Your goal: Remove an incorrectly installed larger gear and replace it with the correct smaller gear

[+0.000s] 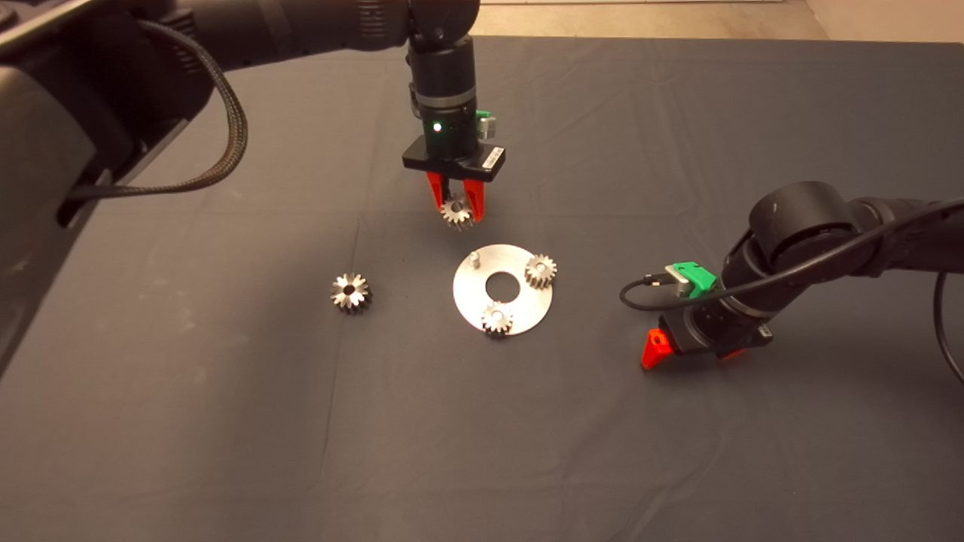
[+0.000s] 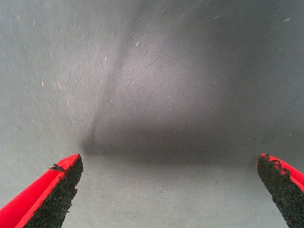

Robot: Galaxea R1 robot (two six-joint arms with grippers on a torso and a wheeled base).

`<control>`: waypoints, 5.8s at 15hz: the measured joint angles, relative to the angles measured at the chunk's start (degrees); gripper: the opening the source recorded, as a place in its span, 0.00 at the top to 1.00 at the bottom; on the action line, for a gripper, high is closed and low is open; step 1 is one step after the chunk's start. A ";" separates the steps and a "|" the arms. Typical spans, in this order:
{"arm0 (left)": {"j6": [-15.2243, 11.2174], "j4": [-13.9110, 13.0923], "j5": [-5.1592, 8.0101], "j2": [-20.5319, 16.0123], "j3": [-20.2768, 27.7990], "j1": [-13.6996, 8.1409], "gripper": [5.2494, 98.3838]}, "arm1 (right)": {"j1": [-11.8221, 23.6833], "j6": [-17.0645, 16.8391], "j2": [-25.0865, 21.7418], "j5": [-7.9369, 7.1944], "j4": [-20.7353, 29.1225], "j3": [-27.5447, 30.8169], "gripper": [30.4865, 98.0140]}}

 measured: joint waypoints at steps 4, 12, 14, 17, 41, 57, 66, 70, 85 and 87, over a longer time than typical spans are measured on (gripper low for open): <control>0.13 -2.36 0.00 0.05 3.80 -0.05 0.71 | 0.97 0.18 -2.07 0.28 0.33 1.44 0.01; -0.04 -5.95 -6.60 0.15 7.46 0.00 0.71 | 4.60 0.22 -5.90 0.11 2.73 5.51 0.01; -0.15 -5.64 -6.78 0.27 7.85 0.00 0.71 | 4.60 0.35 -6.03 0.04 2.73 5.99 0.01; -1.27 -2.62 -6.86 0.32 8.01 0.02 0.71 | 4.60 0.38 -6.01 0.04 2.75 6.14 0.01; -8.14 9.99 -4.22 0.32 8.77 4.67 0.71 | 11.71 -0.15 -10.31 0.01 9.07 9.68 0.01; -8.77 12.28 -3.91 0.54 6.69 7.30 0.71 | 11.09 -0.01 -9.95 0.04 9.16 10.17 0.01; -8.77 11.90 -3.67 0.66 4.95 7.14 0.71 | 10.76 -0.04 -9.62 0.09 9.13 10.17 0.01; -8.74 13.06 -3.92 0.65 4.33 7.03 0.71 | 10.15 -0.09 -9.33 0.12 9.13 10.17 0.01; -8.77 15.12 -4.61 0.65 5.51 7.17 0.63 | 10.15 -0.15 -9.18 0.11 9.13 9.85 0.01; -8.74 15.37 -4.52 0.60 5.75 7.17 0.61 | 10.15 -0.23 -9.18 0.11 9.13 9.15 0.01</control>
